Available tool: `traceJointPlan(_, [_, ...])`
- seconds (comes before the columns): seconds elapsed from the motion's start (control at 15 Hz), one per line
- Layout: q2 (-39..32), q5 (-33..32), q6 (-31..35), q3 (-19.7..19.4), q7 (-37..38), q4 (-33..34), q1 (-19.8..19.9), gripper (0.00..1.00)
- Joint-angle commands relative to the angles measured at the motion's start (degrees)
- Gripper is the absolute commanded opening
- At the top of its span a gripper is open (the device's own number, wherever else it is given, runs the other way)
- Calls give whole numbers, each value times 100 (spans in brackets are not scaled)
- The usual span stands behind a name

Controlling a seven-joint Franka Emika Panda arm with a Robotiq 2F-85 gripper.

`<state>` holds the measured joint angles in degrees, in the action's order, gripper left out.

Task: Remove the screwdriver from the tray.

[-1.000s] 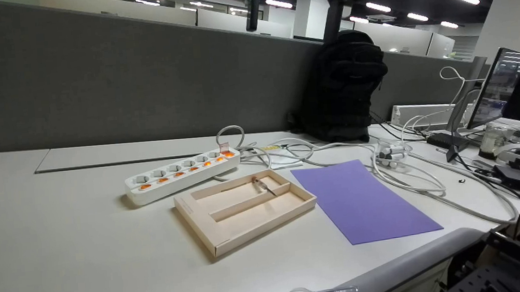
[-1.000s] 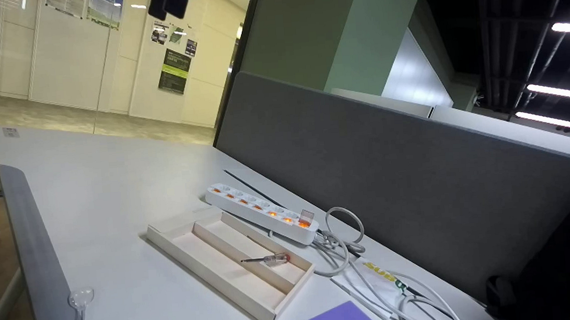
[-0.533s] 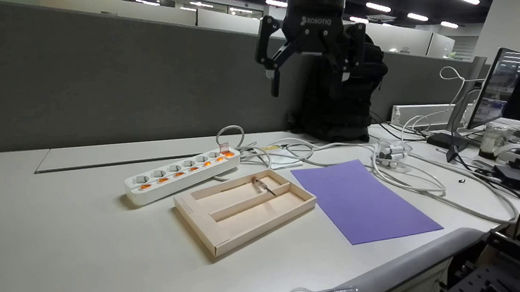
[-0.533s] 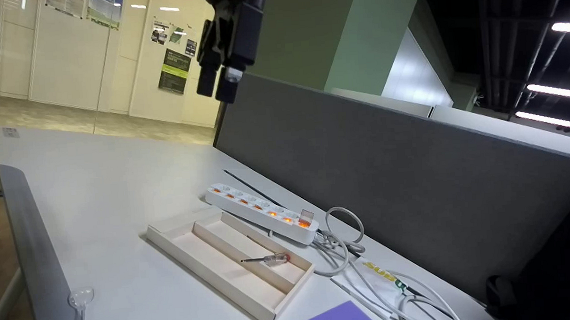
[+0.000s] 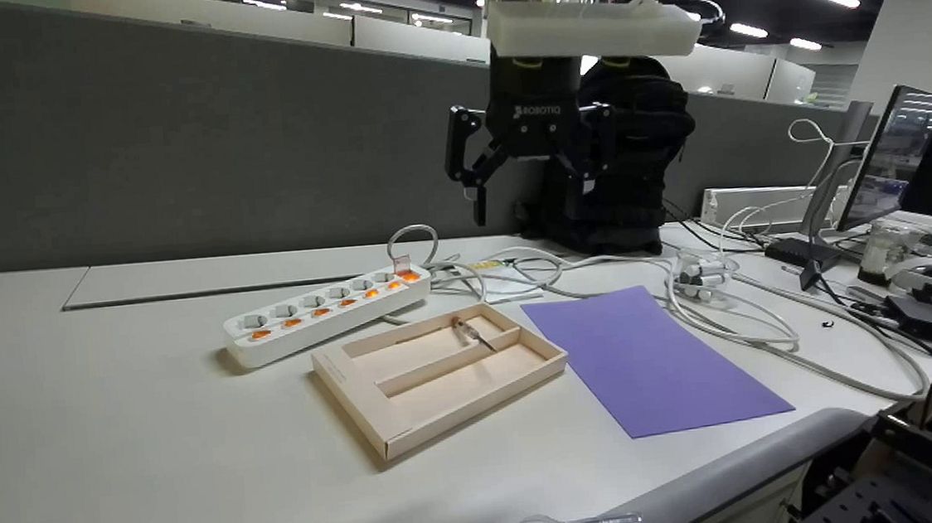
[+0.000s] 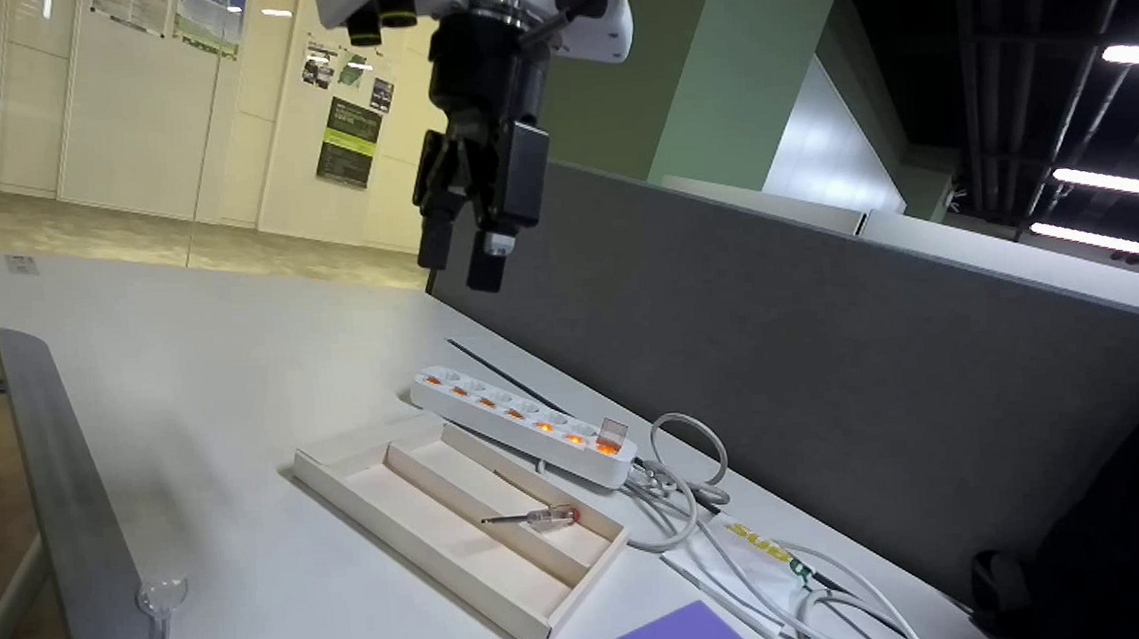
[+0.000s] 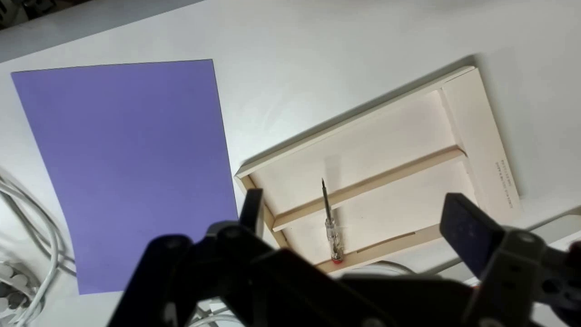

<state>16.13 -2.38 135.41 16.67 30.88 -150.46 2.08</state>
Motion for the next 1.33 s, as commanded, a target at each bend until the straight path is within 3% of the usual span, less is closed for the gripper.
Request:
traceJointPlan(0.0, [-484,-235,251,-194,197,284,-49,100])
traceJointPlan(0.33, [-873,41,462,-582,98,477,-101,100])
traceJointPlan(0.8, [-908,-51,471,-702,44,432,-156,100])
traceJointPlan(1.27, [-2340,-489,798,-1262,451,1198,-42,100])
